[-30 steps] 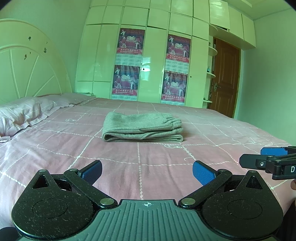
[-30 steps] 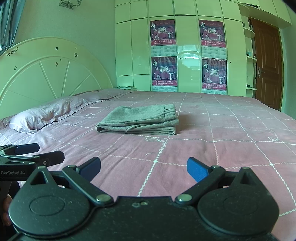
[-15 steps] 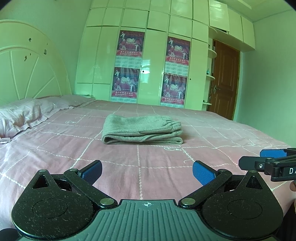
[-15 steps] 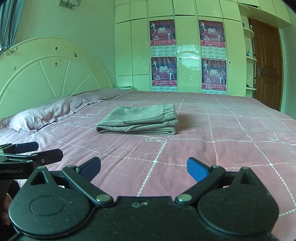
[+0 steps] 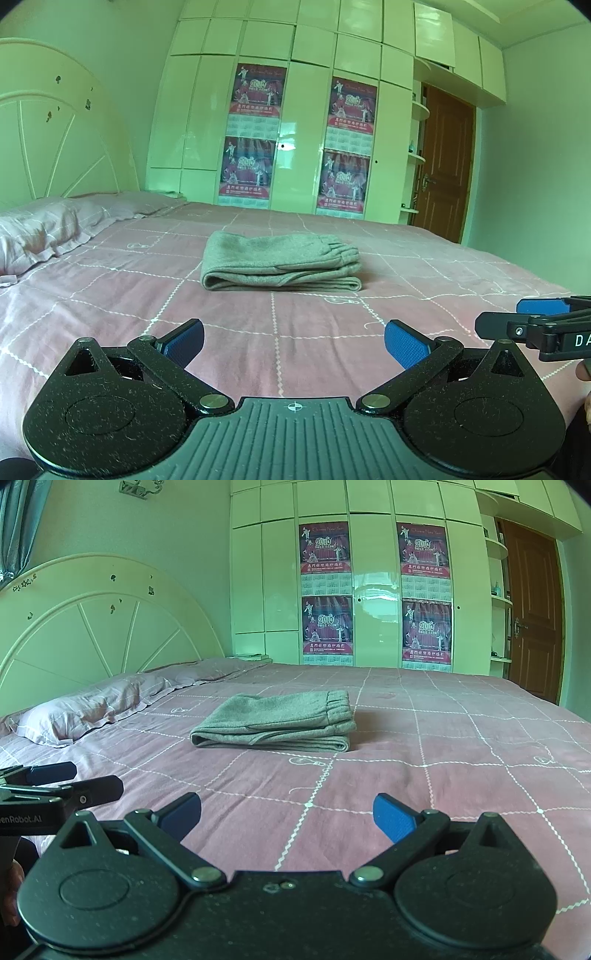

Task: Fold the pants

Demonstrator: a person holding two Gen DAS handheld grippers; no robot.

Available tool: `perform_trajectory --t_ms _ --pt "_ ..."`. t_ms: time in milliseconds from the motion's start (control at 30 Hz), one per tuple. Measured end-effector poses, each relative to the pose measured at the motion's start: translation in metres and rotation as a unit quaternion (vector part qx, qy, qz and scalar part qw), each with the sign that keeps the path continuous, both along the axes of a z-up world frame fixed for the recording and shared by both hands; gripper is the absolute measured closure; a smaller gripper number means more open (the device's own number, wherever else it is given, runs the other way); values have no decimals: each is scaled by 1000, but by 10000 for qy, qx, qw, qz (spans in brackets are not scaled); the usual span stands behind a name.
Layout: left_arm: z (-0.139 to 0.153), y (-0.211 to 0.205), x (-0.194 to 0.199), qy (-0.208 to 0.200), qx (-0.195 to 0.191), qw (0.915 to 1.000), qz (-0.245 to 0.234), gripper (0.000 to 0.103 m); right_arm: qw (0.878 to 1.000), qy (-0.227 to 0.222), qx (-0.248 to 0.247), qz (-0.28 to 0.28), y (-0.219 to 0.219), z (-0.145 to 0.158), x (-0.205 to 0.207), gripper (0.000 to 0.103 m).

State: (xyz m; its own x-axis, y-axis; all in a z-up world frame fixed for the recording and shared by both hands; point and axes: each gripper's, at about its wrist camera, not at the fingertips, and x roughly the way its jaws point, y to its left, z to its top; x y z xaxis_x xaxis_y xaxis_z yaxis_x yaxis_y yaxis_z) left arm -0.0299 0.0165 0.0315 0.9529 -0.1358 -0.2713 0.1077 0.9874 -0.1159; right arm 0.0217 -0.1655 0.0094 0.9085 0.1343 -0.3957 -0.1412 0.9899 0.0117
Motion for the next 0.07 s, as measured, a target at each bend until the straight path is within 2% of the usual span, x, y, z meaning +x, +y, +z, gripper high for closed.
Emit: perform_trajectory --t_ms 67 --pt "0 0 -1 -15 22 10000 5 0 10000 2 7 2 0 0 0 9"
